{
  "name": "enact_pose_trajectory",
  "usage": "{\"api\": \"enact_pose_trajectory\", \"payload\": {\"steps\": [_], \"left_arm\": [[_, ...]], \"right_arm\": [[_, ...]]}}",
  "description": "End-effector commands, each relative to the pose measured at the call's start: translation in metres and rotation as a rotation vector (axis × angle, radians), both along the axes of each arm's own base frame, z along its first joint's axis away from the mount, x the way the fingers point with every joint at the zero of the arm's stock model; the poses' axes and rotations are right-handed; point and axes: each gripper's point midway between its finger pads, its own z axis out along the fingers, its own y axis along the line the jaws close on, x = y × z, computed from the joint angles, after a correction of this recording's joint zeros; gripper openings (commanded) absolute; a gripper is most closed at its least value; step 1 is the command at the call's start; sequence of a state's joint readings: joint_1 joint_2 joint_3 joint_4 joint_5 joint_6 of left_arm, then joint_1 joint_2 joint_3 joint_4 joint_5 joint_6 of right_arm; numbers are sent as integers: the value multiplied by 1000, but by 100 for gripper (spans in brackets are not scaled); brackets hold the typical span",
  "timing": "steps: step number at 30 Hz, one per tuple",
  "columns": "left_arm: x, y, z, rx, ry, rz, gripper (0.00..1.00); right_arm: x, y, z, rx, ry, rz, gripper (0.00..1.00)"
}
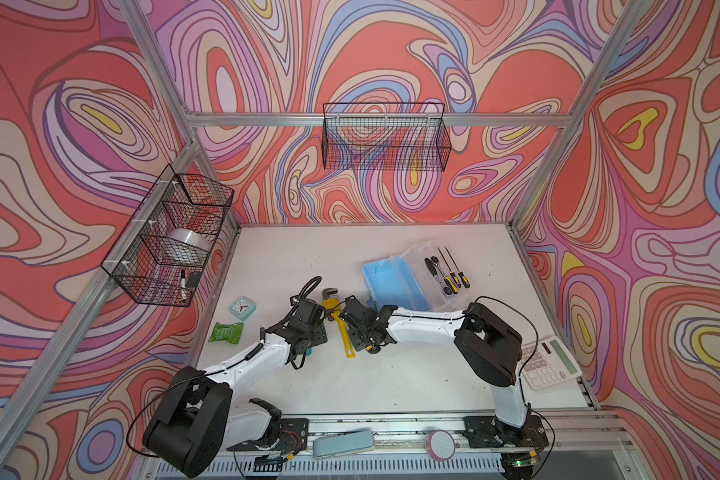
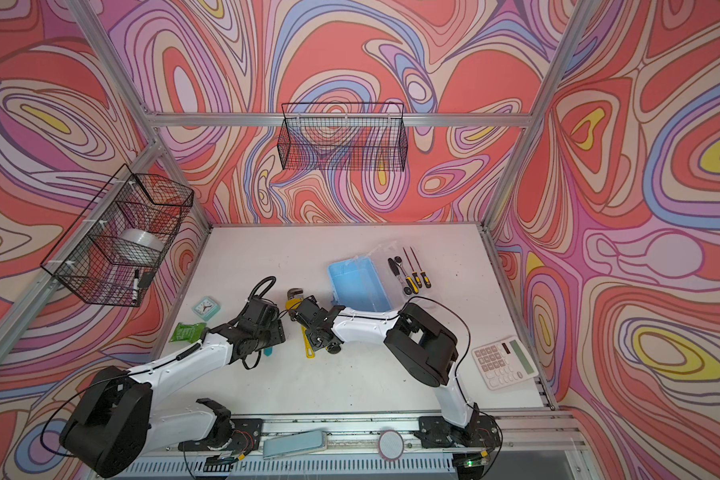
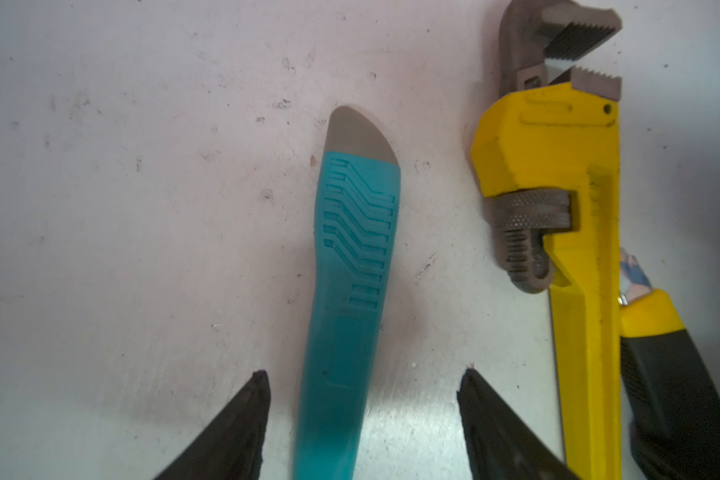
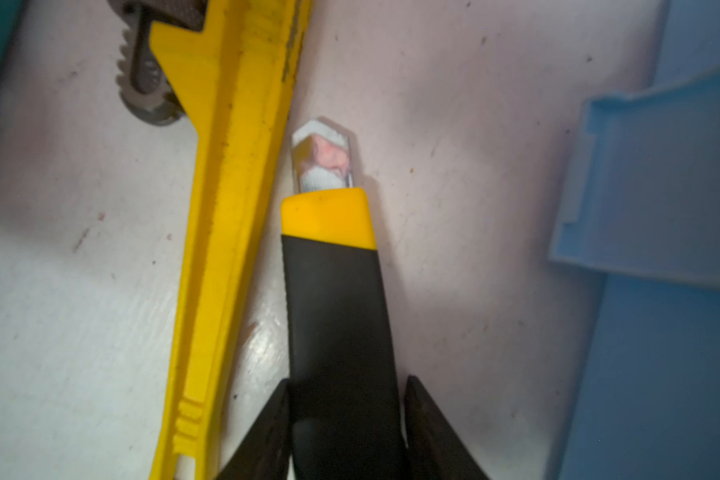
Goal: Pack the tool kit
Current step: 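Lower the right gripper and grasp the yellow-black utility knife by its handle, then lift and carry the utility knife over the clear lid with the right gripper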
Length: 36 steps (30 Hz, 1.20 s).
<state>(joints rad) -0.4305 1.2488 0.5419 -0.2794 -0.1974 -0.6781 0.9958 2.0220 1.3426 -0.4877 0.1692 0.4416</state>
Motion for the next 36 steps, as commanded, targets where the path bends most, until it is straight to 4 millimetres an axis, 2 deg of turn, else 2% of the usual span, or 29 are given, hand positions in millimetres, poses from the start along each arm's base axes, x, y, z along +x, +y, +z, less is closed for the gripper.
{"api": "enact_pose_trajectory", "payload": {"steps": [1,7,14,22,26,30,36], "left_arm": [[-2,3,-2,-11,0,19,73],[-1,3,1,-14,-14,25,73],[-2,3,0,-11,-10,19,73],[0,3,5,-16,-29,23,74],[0,4,4,-8,-25,17,73],[2,3,2,8,-12,8,73],[5,6,5,18,-29,21,73]], "right_arm": [[-12,-19,-22,-37,81,0,40],[-7,-11,-1,33,51,9,32],[3,-5,44,121,-19,12,23],[16,-10,97,173,-108,20,20],[33,-33,126,158,-172,-5,20],[57,-72,147,129,-235,-58,20],[94,-134,157,63,-290,-129,20]]}}
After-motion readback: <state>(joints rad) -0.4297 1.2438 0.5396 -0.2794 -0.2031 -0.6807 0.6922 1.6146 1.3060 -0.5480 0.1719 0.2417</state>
